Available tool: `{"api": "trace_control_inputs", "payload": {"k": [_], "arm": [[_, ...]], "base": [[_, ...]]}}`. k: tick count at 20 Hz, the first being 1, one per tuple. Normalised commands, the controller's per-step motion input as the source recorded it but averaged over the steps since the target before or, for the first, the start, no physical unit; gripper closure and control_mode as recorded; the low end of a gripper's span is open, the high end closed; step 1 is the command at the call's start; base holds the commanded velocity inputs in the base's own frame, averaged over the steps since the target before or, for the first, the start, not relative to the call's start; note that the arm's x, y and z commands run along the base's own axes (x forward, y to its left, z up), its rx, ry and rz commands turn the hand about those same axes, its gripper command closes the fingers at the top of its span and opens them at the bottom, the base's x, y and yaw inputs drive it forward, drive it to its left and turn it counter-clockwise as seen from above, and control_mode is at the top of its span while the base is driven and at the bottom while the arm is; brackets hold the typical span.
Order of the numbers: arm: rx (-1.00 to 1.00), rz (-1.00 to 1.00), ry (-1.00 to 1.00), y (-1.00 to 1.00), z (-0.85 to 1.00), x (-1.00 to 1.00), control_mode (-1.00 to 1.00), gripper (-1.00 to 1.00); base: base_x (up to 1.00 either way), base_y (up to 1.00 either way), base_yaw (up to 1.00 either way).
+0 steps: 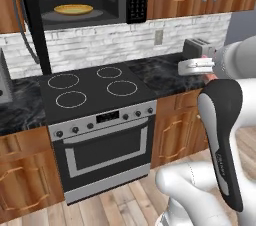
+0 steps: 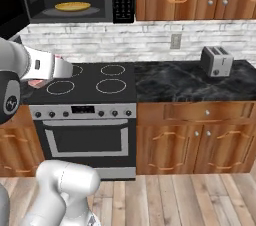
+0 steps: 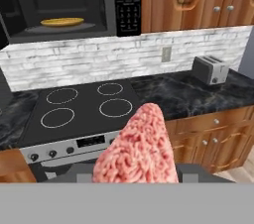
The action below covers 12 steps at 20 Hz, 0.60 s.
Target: Transport the steak from the fridge to the microwave and turn on the microwave.
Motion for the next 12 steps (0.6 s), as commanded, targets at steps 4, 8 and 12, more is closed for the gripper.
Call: {"api": "trace_control_inputs", "payload": {"k": [4,8,12], "arm": [[0.0,0.0,0.0,0.0,0.0,0.0,1.0,1.0],[0.0,0.0,0.0,0.0,0.0,0.0,1.0,1.0],[0.0,0.0,0.0,0.0,0.0,0.0,1.0,1.0]], "base": [[0.01,0.29,0.11],[0.06,0.28,0.17],[0.06,0.33,0.2]]}}
